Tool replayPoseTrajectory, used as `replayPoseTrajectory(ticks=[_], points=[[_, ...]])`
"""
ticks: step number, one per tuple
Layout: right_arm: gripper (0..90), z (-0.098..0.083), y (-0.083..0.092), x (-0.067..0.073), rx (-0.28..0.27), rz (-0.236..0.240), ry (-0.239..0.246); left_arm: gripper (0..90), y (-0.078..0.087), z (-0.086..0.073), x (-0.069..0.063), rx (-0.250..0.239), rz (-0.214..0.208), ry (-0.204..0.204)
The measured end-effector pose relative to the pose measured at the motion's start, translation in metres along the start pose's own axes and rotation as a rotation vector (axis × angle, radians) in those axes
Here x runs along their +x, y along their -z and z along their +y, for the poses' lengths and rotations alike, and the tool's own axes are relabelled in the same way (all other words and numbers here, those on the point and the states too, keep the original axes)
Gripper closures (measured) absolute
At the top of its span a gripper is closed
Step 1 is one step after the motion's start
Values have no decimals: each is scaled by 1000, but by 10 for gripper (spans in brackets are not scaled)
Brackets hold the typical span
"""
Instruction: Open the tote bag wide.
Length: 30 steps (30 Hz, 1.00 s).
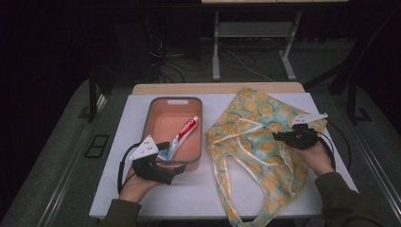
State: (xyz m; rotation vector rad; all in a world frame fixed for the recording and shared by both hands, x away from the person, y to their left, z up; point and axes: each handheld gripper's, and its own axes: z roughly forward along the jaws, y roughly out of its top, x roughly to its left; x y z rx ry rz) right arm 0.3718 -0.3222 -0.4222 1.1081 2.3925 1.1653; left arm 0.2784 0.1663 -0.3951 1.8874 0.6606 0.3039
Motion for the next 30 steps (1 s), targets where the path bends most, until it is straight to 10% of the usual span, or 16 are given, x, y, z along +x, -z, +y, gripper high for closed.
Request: replayPoseTrajectory(ticks=[8,18,24,30], points=[[870,-18,-20,-11,126,-57,-11,0,0,0,0,2,0,-6],[475,-7,5,-10,-13,-40,-91,0,0,0,0,4,1,-5],[395,3,36,13,-50,1,-43,0,0,0,0,5,0,-8],[391,-3,38,65,38,104,79,0,0,0,0,7,1,-8]])
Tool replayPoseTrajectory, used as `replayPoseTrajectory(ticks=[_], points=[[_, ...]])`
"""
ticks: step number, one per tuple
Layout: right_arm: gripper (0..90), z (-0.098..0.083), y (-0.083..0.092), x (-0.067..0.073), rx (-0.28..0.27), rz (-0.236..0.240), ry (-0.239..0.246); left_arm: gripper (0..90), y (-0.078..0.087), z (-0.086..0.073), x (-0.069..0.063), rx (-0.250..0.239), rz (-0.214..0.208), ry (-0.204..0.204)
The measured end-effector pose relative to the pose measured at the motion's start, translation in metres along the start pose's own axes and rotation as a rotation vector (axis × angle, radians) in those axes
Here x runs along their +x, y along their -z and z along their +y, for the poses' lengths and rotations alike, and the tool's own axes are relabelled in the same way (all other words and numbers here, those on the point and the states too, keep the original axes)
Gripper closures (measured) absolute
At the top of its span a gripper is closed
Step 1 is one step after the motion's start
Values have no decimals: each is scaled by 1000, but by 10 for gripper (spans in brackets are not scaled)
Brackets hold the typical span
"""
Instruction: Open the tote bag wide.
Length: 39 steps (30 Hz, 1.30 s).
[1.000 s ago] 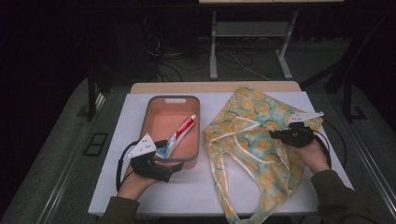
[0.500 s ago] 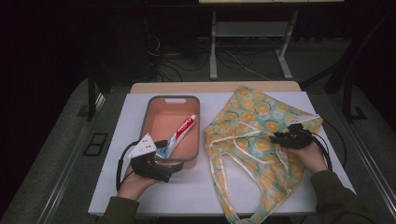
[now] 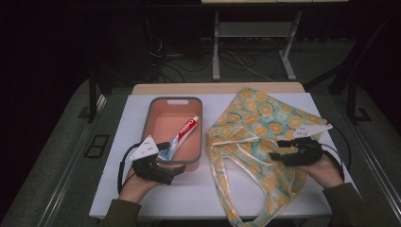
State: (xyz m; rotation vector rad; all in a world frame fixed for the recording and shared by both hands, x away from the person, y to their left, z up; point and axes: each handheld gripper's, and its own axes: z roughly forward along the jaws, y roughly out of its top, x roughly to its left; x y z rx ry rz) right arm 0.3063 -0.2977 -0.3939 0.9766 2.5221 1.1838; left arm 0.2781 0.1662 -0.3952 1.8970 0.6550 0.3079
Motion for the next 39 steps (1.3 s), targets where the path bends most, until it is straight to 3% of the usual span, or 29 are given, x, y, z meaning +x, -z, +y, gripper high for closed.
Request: replayPoseTrajectory(ticks=[5,8,10,17,19,20,21,25,27,31,33,36,39], points=[[495,-4,-12,20,36,57,48,0,0,0,0,0,1,-1],[532,-5,-27,28,86,61,85,0,0,0,0,1,2,-2],[537,-9,-40,29,148,38,113,0,0,0,0,1,2,-2],[514,-15,-54,27,197,28,124,0,0,0,0,1,2,-2],[588,-17,-56,27,202,14,137,0,0,0,0,1,3,-2],[723,-16,-56,26,199,11,140,0,0,0,0,2,4,-3],[723,-16,-56,26,199,11,140,0,0,0,0,2,4,-3],[879,-16,-56,24,190,0,139,0,0,0,0,1,4,-2],[893,-15,-54,24,177,-13,142,0,0,0,0,1,4,-2],[882,-14,-48,18,141,-38,133,0,0,0,0,2,4,-2],[819,-15,-48,16,142,-37,126,0,0,0,0,2,5,-1],[644,-16,-51,13,152,-23,113,0,0,0,0,2,5,-2],[459,-15,-53,16,137,-55,118,0,-1,0,0,2,5,-2]])
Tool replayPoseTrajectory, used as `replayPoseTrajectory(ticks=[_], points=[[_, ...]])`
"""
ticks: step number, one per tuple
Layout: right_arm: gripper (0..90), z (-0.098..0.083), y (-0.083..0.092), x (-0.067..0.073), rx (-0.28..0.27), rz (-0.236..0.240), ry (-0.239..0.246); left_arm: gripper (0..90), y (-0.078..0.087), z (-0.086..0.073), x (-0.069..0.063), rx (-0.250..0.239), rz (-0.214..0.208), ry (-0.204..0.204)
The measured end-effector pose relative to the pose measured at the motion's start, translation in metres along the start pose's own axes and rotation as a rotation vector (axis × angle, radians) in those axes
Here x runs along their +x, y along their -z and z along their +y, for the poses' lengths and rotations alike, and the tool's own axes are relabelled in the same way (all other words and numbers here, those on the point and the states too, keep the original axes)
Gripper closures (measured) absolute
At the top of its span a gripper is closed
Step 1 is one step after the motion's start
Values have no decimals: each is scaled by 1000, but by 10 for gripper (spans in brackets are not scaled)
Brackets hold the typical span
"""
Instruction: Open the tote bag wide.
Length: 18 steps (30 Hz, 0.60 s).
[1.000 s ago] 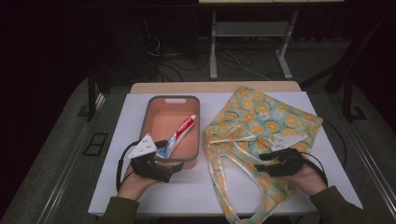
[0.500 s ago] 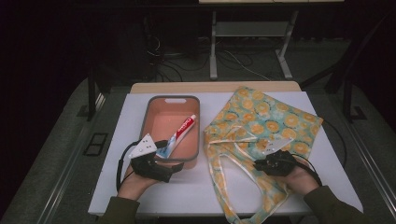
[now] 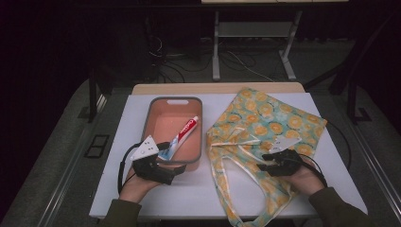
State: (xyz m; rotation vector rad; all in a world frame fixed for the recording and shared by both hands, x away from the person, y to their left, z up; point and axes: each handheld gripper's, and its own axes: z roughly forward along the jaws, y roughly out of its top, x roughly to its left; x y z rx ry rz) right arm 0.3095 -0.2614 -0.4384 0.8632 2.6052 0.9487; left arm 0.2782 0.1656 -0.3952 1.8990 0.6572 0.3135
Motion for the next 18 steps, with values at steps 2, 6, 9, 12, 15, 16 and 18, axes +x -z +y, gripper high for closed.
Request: replayPoseTrajectory(ticks=[2,6,9,12,15,16,18], points=[[395,3,-3,0,-8,-5,-7,0,0,0,0,1,0,0],[321,10,-8,-7,-13,11,-27,0,0,0,0,0,1,1],[247,18,-12,-12,-30,29,-49,0,0,0,0,-1,0,0],[202,25,-19,-12,-29,47,-46,0,0,0,0,-1,1,-1],[196,30,-29,-12,-10,57,-35,0,0,0,0,-1,-1,-1],[195,30,-31,-11,2,55,-28,0,0,0,0,-1,-1,-1],[191,30,-35,-10,20,51,-20,0,0,0,0,-3,-2,1]])
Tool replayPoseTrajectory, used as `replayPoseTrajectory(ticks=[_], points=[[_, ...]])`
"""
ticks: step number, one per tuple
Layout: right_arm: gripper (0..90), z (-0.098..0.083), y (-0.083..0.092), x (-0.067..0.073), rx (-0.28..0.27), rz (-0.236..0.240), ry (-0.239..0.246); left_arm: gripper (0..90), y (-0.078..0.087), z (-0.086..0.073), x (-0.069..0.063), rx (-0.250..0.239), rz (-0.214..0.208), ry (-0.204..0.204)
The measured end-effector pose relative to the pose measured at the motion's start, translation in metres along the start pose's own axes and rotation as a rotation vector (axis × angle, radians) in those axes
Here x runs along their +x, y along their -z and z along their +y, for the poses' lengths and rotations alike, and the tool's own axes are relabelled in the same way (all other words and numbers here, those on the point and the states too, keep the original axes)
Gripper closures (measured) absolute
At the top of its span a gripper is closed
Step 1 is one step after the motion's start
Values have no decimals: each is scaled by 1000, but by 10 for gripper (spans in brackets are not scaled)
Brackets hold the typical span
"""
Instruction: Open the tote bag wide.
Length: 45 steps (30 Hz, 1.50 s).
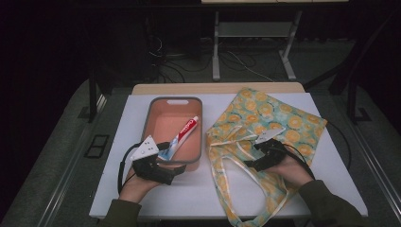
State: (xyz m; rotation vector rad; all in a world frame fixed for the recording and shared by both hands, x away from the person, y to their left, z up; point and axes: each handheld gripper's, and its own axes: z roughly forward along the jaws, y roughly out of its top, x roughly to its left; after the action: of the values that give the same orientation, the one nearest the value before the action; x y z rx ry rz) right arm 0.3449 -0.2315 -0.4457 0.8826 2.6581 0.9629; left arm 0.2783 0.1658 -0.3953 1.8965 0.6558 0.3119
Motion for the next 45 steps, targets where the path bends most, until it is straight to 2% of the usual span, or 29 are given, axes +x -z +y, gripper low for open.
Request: replayPoseTrajectory(ticks=[2,6,13,16,20,26,30,35,38,45], points=[[188,-1,-2,0,23,-15,10,0,0,0,0,0,0,-2],[188,-3,0,-7,19,-41,-12,0,0,0,0,0,1,-2],[196,-8,2,-28,-4,-77,-84,0,0,0,0,0,2,-1],[255,-9,3,-37,-14,-88,-106,0,0,0,0,-1,1,0],[402,-10,6,-43,-23,-99,-116,0,0,0,0,0,1,0],[717,-12,9,-50,-43,-95,-129,0,0,0,0,0,3,-1],[870,-12,9,-53,-49,-92,-133,0,0,0,0,0,2,0],[887,-10,13,-53,-66,-95,-141,0,0,0,0,0,2,-1],[889,-5,22,-53,-104,-111,-143,0,0,0,0,1,2,0],[891,10,44,-63,-203,-109,-211,0,0,0,0,2,3,1]])
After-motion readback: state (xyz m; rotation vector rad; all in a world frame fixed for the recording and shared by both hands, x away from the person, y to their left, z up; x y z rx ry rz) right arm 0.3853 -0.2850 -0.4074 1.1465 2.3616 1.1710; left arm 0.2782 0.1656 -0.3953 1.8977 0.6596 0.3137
